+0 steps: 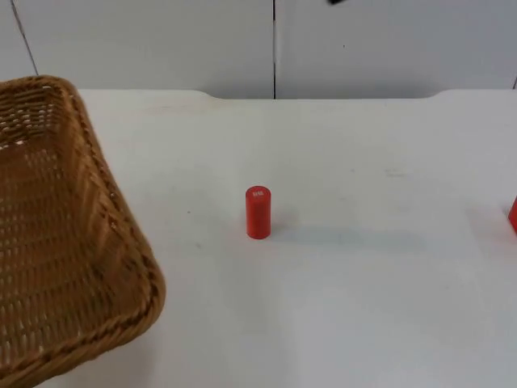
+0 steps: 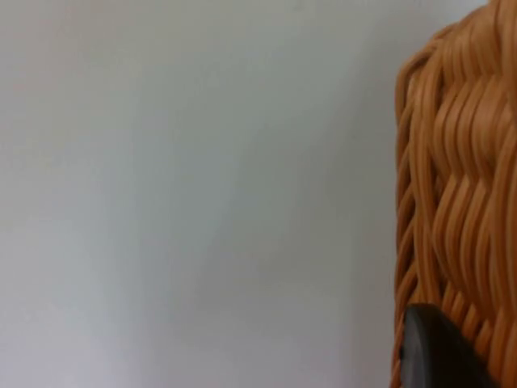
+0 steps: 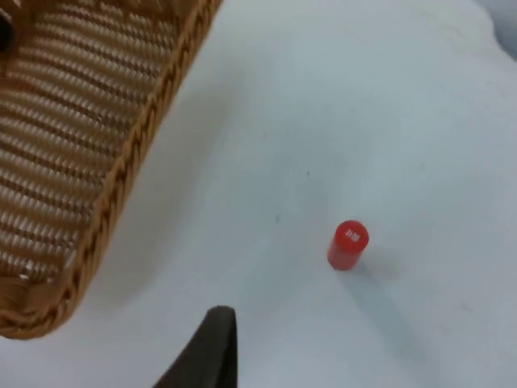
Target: Pick up the basket with the left hand and place the object to the left of the red cylinder into the basket with the right hand.
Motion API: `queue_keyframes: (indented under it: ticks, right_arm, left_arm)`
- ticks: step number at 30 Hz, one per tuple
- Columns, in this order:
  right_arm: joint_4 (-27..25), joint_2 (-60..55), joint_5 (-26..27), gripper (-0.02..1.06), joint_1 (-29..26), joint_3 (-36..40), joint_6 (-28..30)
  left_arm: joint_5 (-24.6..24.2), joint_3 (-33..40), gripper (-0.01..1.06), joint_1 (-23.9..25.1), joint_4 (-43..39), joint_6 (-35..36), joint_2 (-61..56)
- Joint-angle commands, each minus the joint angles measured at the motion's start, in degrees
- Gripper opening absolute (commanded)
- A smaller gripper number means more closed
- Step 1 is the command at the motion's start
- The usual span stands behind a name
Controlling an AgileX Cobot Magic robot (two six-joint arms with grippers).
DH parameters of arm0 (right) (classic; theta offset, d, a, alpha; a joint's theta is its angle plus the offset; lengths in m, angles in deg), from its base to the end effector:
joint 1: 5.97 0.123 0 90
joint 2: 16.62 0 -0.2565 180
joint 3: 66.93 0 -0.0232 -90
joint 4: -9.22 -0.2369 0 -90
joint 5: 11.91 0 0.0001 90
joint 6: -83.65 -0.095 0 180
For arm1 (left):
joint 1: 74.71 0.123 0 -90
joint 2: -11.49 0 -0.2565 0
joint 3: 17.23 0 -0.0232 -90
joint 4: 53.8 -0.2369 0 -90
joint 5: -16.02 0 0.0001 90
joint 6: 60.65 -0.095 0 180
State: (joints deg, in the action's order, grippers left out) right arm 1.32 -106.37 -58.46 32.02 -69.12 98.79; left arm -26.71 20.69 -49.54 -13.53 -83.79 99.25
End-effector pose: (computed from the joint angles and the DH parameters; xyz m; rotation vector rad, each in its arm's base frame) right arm 0.2327 0.1938 0.3472 -0.9995 2.1375 0.3602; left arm 0.2203 0.0574 0.1793 -0.6864 2.6106 -0.5518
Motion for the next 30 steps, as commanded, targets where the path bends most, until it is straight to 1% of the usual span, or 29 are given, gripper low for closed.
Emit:
queue_keyframes:
  ticks: [1, 3, 4, 6, 7, 8, 13, 14, 16, 18, 19, 23, 25, 26, 28, 29, 30]
  right_arm:
    - [0.5, 2.5, 0.9, 1.05, -0.2, 0.4, -0.4]
    - [0.5, 4.3, -0.1, 1.05, -0.2, 0.4, -0.4]
    - [0.5, 4.3, -0.1, 1.05, -0.2, 0.4, -0.4]
    - [0.5, 5.9, -1.7, 1.05, -0.2, 0.4, -0.6]
    - [0.5, 6.7, -2.6, 1.05, -0.2, 0.4, -0.6]
    - [0.5, 6.7, -2.6, 1.05, -0.2, 0.4, -0.6]
    - [0.5, 10.5, -5.1, 1.05, -0.2, 0.4, -1.8]
    - [0.5, 10.5, -5.1, 1.05, -0.2, 0.4, -1.8]
    - [0.5, 11.8, -5.1, 1.05, -0.2, 0.4, -2.1]
    - [0.6, 13.0, -5.1, 1.05, -0.2, 0.4, -2.1]
    - [1.5, 13.9, -5.1, 1.05, -0.2, 0.4, -2.7]
    - [3.1, 15.1, -5.1, 1.05, -0.2, 0.4, -4.2]
    - [4.5, 15.6, -5.1, 1.05, -0.2, 0.4, -4.9]
    - [4.5, 15.6, -5.1, 1.05, -0.2, 0.4, -4.9]
    - [4.8, 15.7, -5.1, 1.05, -0.2, 0.4, -5.5]
    - [4.8, 15.7, -5.1, 1.05, -0.2, 0.4, -5.5]
    - [4.8, 15.7, -5.1, 1.05, -0.2, 0.4, -5.5]
  left_arm:
    - [0.0, -2.2, 0.0, -2.8, 3.1, 0.0, 2.5]
    - [1.7, -4.6, 0.0, -6.1, 3.1, -0.7, 6.4]
    - [1.7, -4.6, 0.0, -6.1, 3.1, -0.7, 6.4]
    - [3.0, -7.3, 0.0, -8.6, 2.8, -1.4, 10.5]
    - [3.1, -9.2, 0.0, -9.7, 2.7, -2.4, 13.0]
    - [3.1, -9.2, 0.0, -9.7, 2.7, -2.4, 13.0]
    - [2.7, -19.0, 0.0, -14.1, 1.4, -4.2, 25.3]
    - [2.7, -19.0, 0.0, -14.1, 1.4, -4.2, 25.3]
    - [2.7, -23.5, 0.0, -15.3, 1.0, -5.9, 31.0]
    - [2.7, -25.6, 0.0, -15.8, 1.0, -6.7, 33.6]
    - [2.7, -27.5, 0.0, -16.0, 1.1, -8.0, 36.1]
    - [2.7, -29.2, 0.0, -16.0, 1.1, -9.2, 38.7]
    - [4.6, -29.3, 0.0, -16.0, 1.0, -9.8, 39.7]
    - [4.6, -29.3, 0.0, -16.0, 1.0, -9.8, 39.7]
    - [4.9, -29.3, 0.04, -16.0, 1.1, -11.4, 39.8]
    - [5.1, -29.3, 0.1, -16.0, 1.1, -11.8, 39.8]
    - [5.1, -29.3, 0.1, -16.0, 1.1, -11.8, 39.8]
